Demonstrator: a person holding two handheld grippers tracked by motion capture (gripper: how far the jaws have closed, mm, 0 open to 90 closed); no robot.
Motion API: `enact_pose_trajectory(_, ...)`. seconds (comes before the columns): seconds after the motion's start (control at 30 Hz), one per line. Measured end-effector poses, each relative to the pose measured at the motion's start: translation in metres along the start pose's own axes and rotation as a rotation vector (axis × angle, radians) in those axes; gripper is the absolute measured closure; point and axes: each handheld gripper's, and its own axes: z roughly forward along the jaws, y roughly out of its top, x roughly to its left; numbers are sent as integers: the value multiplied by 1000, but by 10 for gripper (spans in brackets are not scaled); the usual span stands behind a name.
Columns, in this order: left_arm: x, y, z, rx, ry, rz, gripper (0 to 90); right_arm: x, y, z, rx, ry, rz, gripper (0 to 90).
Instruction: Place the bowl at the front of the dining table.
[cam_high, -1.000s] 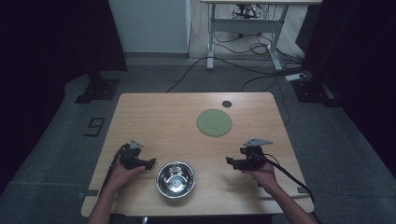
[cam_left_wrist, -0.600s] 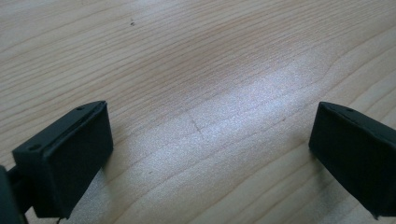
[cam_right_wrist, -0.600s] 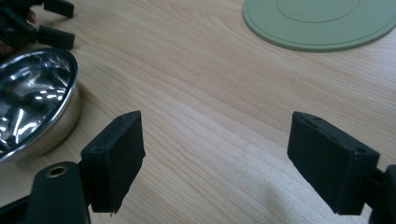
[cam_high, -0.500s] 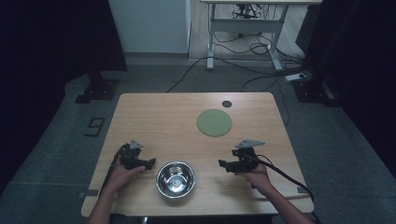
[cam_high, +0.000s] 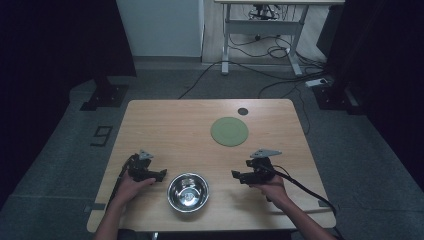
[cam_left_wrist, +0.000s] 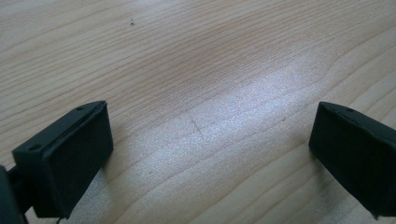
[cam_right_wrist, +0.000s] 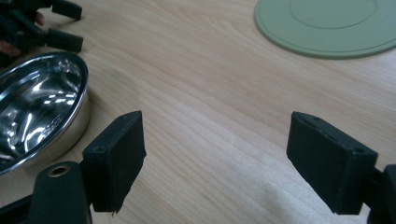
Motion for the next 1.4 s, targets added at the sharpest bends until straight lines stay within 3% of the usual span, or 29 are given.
enact_pose_trajectory(0.1,0,0,0,0,0,0,0,2,3,-1,-2,-30,-24,192)
enact_pose_trajectory(0.27,0,0,0,0,0,0,0,10,9,1,-8,9,-24,193)
enact_pose_trajectory(0.33,0,0,0,0,0,0,0,14,9,2,5,-6,-54,194)
enact_pose_trajectory(0.5,0,0,0,-1,0,-1,0,20,12,3,6,2,-71,195)
enact_pose_trajectory(0.6,0,0,0,-1,0,-1,0,21,13,4,0,23,-47,198)
enact_pose_trajectory(0.87,0,0,0,-1,0,-1,0,23,13,3,11,21,-51,201)
enact_pose_trajectory(0.97,0,0,0,-1,0,-1,0,29,15,4,23,8,-99,199)
enact_pose_trajectory(1.07,0,0,0,-1,0,-1,0,35,18,6,14,39,-93,201)
enact_pose_trajectory(1.17,0,0,0,-1,0,-1,0,42,20,10,30,27,-130,195)
enact_pose_trajectory(1.27,0,0,0,-1,0,-1,0,47,21,13,31,51,-123,193)
enact_pose_trajectory(1.4,0,0,0,-1,0,-1,0,57,23,16,38,55,-154,195)
